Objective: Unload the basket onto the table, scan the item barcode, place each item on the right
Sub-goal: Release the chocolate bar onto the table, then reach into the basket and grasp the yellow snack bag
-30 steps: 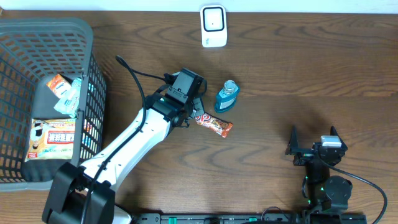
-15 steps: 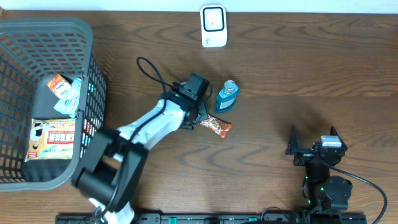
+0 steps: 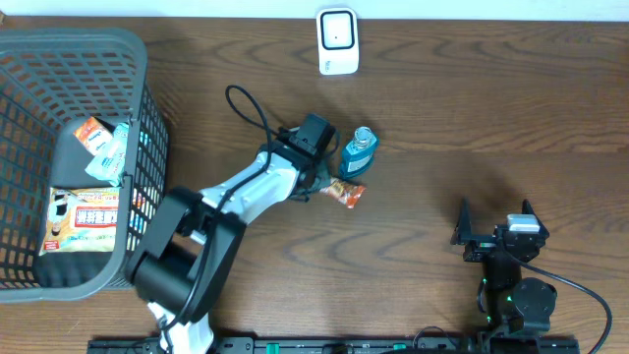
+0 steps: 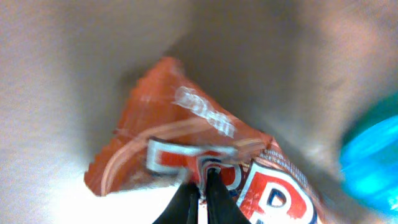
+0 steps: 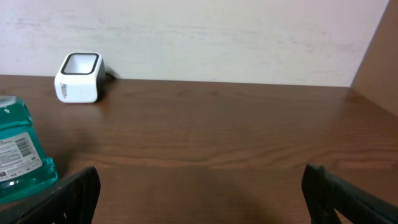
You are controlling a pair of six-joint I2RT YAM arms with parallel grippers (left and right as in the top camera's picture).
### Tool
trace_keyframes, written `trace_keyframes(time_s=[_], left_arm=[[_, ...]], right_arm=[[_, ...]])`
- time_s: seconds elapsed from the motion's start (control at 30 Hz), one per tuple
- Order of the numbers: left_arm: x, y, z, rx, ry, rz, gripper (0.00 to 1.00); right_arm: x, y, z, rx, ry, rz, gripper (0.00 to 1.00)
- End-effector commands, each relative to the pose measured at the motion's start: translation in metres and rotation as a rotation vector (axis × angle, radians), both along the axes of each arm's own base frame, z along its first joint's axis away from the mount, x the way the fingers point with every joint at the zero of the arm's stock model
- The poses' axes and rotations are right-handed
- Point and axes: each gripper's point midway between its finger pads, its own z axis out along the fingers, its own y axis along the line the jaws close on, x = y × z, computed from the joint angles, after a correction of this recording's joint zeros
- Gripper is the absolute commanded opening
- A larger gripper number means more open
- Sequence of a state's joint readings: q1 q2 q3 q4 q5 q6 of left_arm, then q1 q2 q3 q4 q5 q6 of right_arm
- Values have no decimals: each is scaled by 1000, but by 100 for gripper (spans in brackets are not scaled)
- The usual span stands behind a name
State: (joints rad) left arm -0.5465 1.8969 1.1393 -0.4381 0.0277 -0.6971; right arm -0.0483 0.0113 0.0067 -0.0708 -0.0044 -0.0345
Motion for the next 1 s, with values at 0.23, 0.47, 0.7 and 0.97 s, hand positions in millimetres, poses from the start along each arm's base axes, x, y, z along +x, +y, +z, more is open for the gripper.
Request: trace_keyframes(time_s=[0.23,0.47,0.7,0.97], left_arm=[[-2,42,174,11,-430,-1,33],[-12,85,289,-33,-746,20,96],[-19,178,364,20,-874,286,98],[-31,281,378,127,-787,644,98]], right_arm=[[0,2,0,-8,1,9,99],[0,2,0,-8,1,9,99],[0,2,0,-8,1,9,99],[0,2,0,-8,0,9,99]])
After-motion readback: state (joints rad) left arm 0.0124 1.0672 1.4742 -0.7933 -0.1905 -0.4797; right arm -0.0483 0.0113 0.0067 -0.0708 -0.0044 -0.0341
